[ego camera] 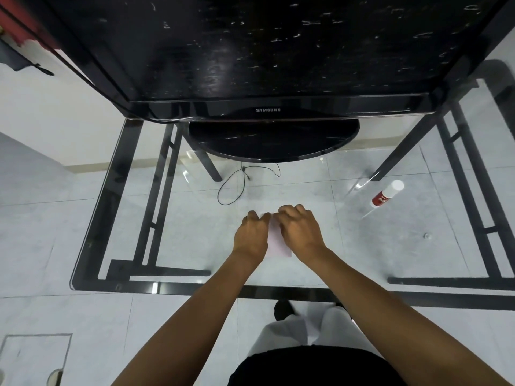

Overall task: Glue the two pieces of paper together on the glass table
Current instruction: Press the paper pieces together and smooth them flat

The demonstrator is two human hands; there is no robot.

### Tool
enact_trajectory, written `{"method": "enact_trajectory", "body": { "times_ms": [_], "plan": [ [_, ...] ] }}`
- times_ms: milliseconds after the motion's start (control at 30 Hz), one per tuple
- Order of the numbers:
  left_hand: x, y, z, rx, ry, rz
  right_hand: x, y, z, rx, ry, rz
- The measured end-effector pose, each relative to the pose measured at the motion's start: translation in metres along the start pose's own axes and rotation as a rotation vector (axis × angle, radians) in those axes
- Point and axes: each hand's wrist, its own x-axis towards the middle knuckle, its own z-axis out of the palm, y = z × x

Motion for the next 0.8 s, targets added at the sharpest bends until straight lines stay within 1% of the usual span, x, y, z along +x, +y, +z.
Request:
{"method": "enact_trajectory", "body": {
  "times_ms": [100,200,233,333,400,500,667,800],
  "plan": [
    [0.002,-0.004,-0.004,0.018,-0.014,-0.001,-0.002,0.0,0.002,-0.041,-0.043,-0.033],
    [0.003,-0.01,-0.006,0.092,-0.012,0.053,-0.001,0.001,0.002,-0.137,-0.111,-0.03],
    [0.003,-0.012,-0.008,0.121,-0.006,0.077,0.0,0.0,0.002,-0.174,-0.118,-0.031],
    [-0.01,-0.018,-0.014,0.241,0.049,0.179,0.002,-0.005,0.004,-0.202,-0.222,-0.017],
    [-0.028,-0.021,-0.019,0.35,0.046,0.277,0.003,-0.006,0.004,-0.212,-0.247,-0.009],
    [-0.053,-0.027,-0.016,0.473,0.012,0.361,0.004,-0.007,0.003,-0.234,-0.268,0.004],
    [-0.083,-0.034,-0.005,0.514,-0.037,0.442,0.003,-0.007,0.001,-0.281,-0.286,0.001],
    [-0.091,-0.043,-0.002,0.491,-0.034,0.472,0.002,-0.011,-0.002,-0.29,-0.277,0.002]
  ]
}}
